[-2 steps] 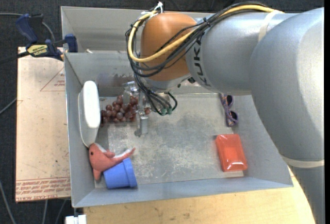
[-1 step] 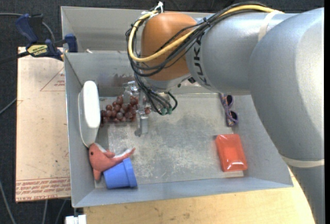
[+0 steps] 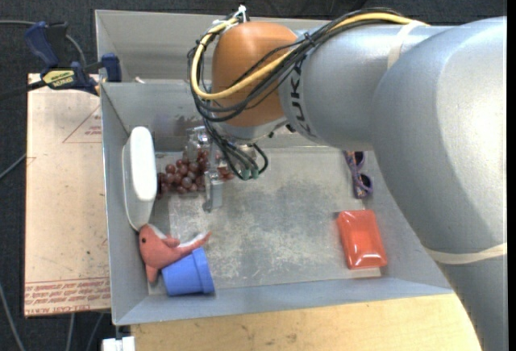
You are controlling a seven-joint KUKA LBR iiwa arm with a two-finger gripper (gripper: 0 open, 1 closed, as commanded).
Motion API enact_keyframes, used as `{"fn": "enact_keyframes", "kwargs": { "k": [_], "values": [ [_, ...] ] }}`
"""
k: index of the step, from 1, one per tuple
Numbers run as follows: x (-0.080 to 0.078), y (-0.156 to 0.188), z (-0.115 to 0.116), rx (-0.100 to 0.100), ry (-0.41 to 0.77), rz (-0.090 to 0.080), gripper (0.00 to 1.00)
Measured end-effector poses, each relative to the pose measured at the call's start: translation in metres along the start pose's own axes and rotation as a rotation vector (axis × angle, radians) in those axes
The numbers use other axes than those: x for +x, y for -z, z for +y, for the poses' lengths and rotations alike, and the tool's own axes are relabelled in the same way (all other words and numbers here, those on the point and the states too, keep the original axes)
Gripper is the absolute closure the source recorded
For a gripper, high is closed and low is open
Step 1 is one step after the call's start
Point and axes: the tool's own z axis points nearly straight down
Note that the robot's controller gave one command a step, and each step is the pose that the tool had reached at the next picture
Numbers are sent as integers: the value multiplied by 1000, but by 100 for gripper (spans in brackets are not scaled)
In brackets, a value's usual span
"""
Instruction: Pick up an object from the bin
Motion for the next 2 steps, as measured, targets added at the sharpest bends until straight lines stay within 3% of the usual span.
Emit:
{"fn": "enact_keyframes", "kwargs": {
  "k": [2],
  "values": [
    [-8, -20, -8, -1, 95, -3, 0]
  ]
}}
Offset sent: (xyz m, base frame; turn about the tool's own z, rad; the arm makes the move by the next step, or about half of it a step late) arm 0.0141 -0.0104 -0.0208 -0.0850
